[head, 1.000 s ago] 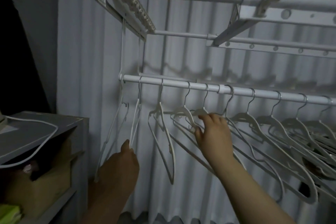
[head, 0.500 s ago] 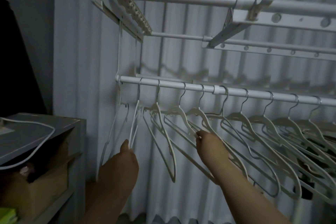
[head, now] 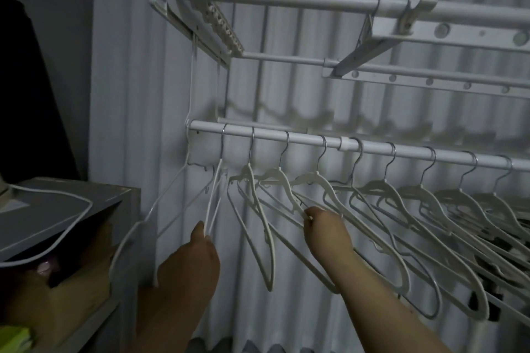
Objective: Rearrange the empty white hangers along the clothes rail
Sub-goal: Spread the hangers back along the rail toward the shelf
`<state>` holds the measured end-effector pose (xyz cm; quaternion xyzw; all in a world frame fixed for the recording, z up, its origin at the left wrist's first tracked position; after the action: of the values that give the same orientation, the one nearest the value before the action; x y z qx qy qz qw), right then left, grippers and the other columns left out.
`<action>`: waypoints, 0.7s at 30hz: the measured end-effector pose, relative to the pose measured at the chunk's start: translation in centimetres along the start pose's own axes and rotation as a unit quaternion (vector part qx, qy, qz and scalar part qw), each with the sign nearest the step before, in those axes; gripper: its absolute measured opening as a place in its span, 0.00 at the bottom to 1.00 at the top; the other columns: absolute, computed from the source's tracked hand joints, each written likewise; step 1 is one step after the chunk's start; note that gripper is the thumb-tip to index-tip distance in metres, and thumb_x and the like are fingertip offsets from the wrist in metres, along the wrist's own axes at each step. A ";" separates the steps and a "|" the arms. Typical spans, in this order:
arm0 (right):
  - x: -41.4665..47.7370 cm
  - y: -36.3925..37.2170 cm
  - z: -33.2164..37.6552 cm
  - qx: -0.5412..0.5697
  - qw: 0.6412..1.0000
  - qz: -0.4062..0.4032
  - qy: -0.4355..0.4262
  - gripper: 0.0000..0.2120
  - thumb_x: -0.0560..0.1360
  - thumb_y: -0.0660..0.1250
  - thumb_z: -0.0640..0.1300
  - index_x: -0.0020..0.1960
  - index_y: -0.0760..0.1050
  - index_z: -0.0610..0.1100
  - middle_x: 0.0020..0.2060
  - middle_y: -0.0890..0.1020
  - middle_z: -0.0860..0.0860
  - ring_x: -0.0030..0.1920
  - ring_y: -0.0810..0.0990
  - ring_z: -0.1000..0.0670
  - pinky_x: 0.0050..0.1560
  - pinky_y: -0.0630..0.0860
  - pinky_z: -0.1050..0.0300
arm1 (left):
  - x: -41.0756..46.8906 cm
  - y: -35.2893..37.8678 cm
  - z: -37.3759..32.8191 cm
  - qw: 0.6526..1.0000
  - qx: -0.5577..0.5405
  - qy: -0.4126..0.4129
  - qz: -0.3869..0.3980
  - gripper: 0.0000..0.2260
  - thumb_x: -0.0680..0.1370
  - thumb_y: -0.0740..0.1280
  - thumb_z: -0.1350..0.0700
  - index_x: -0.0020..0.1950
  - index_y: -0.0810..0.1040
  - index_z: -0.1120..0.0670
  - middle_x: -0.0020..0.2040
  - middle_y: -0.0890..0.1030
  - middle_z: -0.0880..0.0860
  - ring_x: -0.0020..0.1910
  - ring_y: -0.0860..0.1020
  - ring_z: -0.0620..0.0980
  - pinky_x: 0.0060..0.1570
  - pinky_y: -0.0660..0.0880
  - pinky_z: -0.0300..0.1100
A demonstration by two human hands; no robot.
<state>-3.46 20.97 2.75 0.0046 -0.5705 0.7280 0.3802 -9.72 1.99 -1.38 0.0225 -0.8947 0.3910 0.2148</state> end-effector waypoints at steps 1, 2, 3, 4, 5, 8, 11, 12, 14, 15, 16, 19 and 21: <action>0.0 0.0 0.0 0.003 1.000 -0.003 -0.001 0.13 0.78 0.54 0.36 0.55 0.75 0.38 0.51 0.81 0.41 0.53 0.79 0.42 0.49 0.73 0.57 | 0.0 0.0 0.1 1.000 -0.006 0.001 0.000 0.19 0.81 0.49 0.54 0.72 0.58 0.52 0.30 0.64 0.43 0.27 0.61 0.38 0.27 0.57 0.31; 0.0 0.1 0.0 0.005 1.000 -0.005 -0.002 0.12 0.78 0.54 0.36 0.55 0.75 0.38 0.50 0.81 0.41 0.52 0.79 0.42 0.48 0.74 0.56 | 0.0 -0.1 0.1 1.000 -0.014 0.004 -0.003 0.19 0.81 0.49 0.54 0.72 0.58 0.52 0.32 0.68 0.43 0.28 0.63 0.39 0.28 0.59 0.33; 0.0 0.1 0.0 0.009 1.000 -0.003 -0.001 0.12 0.78 0.54 0.36 0.55 0.75 0.38 0.50 0.81 0.41 0.51 0.79 0.42 0.48 0.74 0.56 | 0.0 -0.1 0.2 1.000 -0.019 0.006 -0.002 0.19 0.81 0.49 0.54 0.72 0.58 0.52 0.36 0.74 0.45 0.30 0.67 0.42 0.30 0.63 0.36; -0.1 0.2 0.0 0.013 1.000 -0.003 -0.002 0.12 0.78 0.54 0.36 0.55 0.75 0.38 0.50 0.81 0.41 0.51 0.79 0.42 0.49 0.74 0.55 | 0.0 -0.1 0.2 1.000 -0.020 0.007 0.001 0.19 0.81 0.49 0.54 0.72 0.58 0.53 0.41 0.78 0.48 0.34 0.69 0.44 0.34 0.65 0.37; -0.1 0.1 0.1 0.018 1.000 -0.001 -0.002 0.13 0.78 0.54 0.36 0.56 0.75 0.38 0.50 0.81 0.41 0.51 0.79 0.42 0.49 0.74 0.54 | -0.1 -0.2 0.1 1.000 -0.015 0.003 0.010 0.19 0.81 0.49 0.54 0.72 0.58 0.52 0.45 0.80 0.50 0.37 0.70 0.46 0.38 0.65 0.38; -0.3 -0.1 0.0 0.025 1.000 0.003 -0.006 0.13 0.78 0.54 0.38 0.58 0.73 0.38 0.51 0.81 0.40 0.52 0.78 0.41 0.49 0.74 0.53 | -0.2 -0.5 -0.2 1.000 0.011 -0.008 0.016 0.19 0.81 0.49 0.54 0.73 0.57 0.51 0.33 0.70 0.47 0.30 0.66 0.44 0.40 0.64 0.39; -0.5 -0.4 -0.1 0.026 1.000 0.005 -0.004 0.14 0.78 0.55 0.40 0.60 0.71 0.39 0.52 0.81 0.41 0.53 0.79 0.42 0.50 0.74 0.53 | -0.4 -0.6 -0.5 1.000 -0.005 -0.008 0.013 0.20 0.81 0.49 0.52 0.73 0.57 0.51 0.34 0.74 0.48 0.30 0.68 0.44 0.40 0.64 0.38; -0.5 -0.5 -0.1 0.029 1.000 0.002 -0.004 0.14 0.78 0.55 0.41 0.60 0.71 0.39 0.51 0.81 0.41 0.53 0.79 0.42 0.50 0.74 0.53 | -0.4 -0.6 -0.5 1.000 -0.014 -0.007 0.009 0.20 0.81 0.49 0.52 0.73 0.56 0.50 0.41 0.79 0.51 0.35 0.73 0.47 0.40 0.64 0.38; -0.8 -0.8 -0.2 0.040 0.999 -0.003 -0.002 0.14 0.78 0.56 0.43 0.60 0.71 0.39 0.51 0.82 0.41 0.52 0.79 0.42 0.50 0.74 0.54 | -0.6 -0.7 -0.7 1.000 -0.021 -0.002 0.006 0.20 0.81 0.49 0.50 0.73 0.56 0.50 0.53 0.81 0.54 0.49 0.78 0.52 0.43 0.66 0.39; -0.9 -0.9 -0.2 0.047 0.999 -0.002 0.002 0.14 0.78 0.56 0.43 0.60 0.71 0.39 0.50 0.82 0.41 0.52 0.79 0.42 0.50 0.73 0.54 | -0.6 -0.8 -0.7 1.000 -0.023 -0.002 0.008 0.20 0.81 0.48 0.49 0.73 0.56 0.49 0.56 0.80 0.55 0.53 0.77 0.53 0.46 0.68 0.40; -1.0 -1.1 -0.3 0.052 0.999 -0.007 0.001 0.14 0.78 0.56 0.43 0.61 0.71 0.39 0.51 0.81 0.41 0.52 0.79 0.42 0.50 0.73 0.55 | -0.7 -0.8 -0.8 1.000 -0.030 0.000 0.007 0.20 0.80 0.48 0.47 0.73 0.57 0.48 0.58 0.79 0.55 0.56 0.77 0.54 0.49 0.69 0.42; -1.6 -1.7 -0.8 0.057 0.998 -0.038 -0.004 0.17 0.78 0.57 0.44 0.65 0.70 0.40 0.59 0.77 0.43 0.59 0.76 0.44 0.54 0.71 0.58 | -0.9 -0.9 -0.7 0.998 -0.054 -0.001 0.013 0.22 0.79 0.48 0.44 0.71 0.61 0.48 0.62 0.76 0.55 0.60 0.74 0.56 0.57 0.69 0.46; -2.2 -2.2 -1.2 0.059 0.996 -0.064 -0.012 0.17 0.78 0.58 0.44 0.65 0.70 0.40 0.62 0.74 0.44 0.61 0.73 0.45 0.55 0.70 0.59 | -1.3 -1.1 -0.6 0.998 -0.055 0.007 0.014 0.23 0.77 0.47 0.42 0.68 0.66 0.49 0.61 0.76 0.55 0.59 0.74 0.56 0.59 0.70 0.49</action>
<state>-0.17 20.93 3.23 0.0728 -0.5296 0.7344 0.4181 -8.11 1.46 -0.83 -0.0044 -0.9137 0.3440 0.2165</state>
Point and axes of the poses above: each hand's wrist, its own x-axis towards the middle knuckle, its own y-axis out of the palm, z = x × y, the point moved 3 cm from there along x, towards the middle knuckle
